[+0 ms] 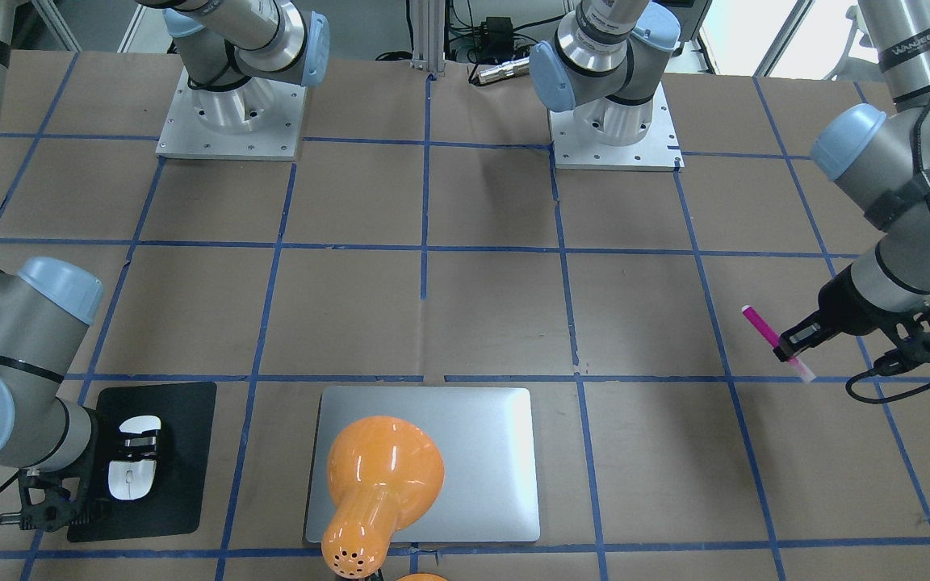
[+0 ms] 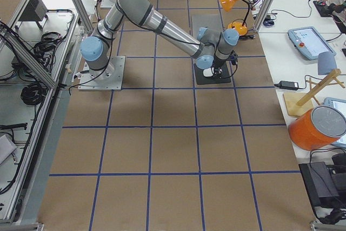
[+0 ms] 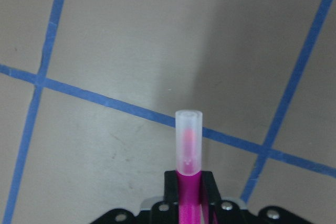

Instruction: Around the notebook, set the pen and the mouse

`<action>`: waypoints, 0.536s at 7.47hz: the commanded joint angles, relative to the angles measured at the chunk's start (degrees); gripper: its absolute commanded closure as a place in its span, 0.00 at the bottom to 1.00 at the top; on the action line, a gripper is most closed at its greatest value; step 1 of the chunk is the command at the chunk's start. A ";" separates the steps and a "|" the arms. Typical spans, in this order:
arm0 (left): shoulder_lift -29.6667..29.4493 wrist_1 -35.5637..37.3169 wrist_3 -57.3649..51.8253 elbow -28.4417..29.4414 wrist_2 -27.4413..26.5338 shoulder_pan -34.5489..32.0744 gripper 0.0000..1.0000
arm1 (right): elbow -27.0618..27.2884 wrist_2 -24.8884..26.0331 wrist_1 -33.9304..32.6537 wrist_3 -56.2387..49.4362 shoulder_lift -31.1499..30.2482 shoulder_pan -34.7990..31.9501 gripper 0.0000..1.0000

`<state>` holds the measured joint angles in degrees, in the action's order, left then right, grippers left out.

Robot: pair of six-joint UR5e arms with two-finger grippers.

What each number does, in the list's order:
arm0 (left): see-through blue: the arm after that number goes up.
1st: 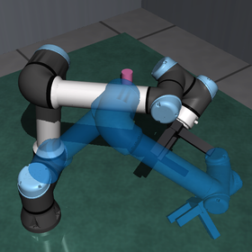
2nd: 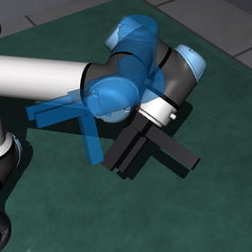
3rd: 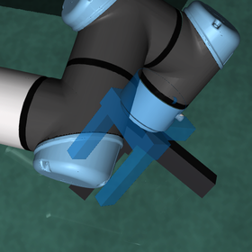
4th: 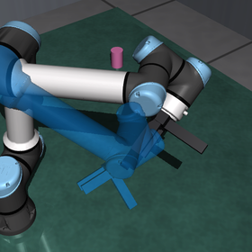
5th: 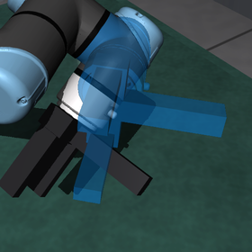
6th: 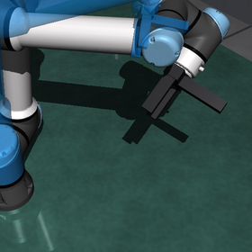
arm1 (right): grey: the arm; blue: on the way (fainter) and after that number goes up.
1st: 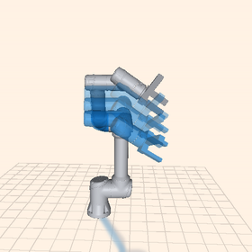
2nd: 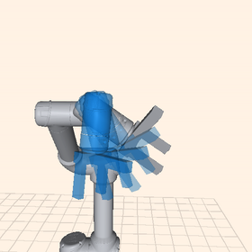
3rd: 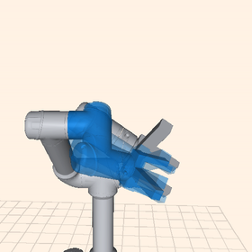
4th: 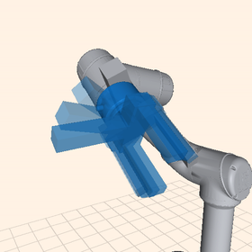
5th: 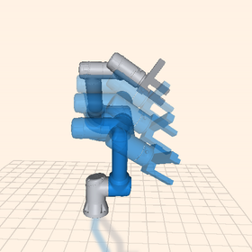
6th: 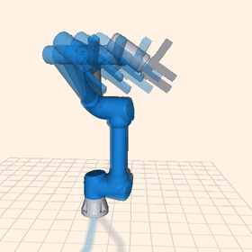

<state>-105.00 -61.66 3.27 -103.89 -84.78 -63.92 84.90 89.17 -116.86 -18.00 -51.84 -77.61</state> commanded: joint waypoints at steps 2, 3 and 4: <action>1.81 -0.31 26.97 -1.22 4.37 -11.18 1.00 | -3.40 0.22 1.80 0.43 -0.62 -0.70 0.00; 1.38 0.04 34.97 -1.14 2.62 -16.10 1.00 | -6.82 0.31 7.38 0.51 -2.19 -1.40 0.00; 0.33 0.39 41.57 -1.13 3.04 -20.42 1.00 | -10.07 0.65 13.27 1.38 -3.60 -1.58 0.00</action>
<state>-103.80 -61.65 35.77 -105.02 -81.47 -78.61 78.69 89.51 -110.00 -17.31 -53.81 -78.74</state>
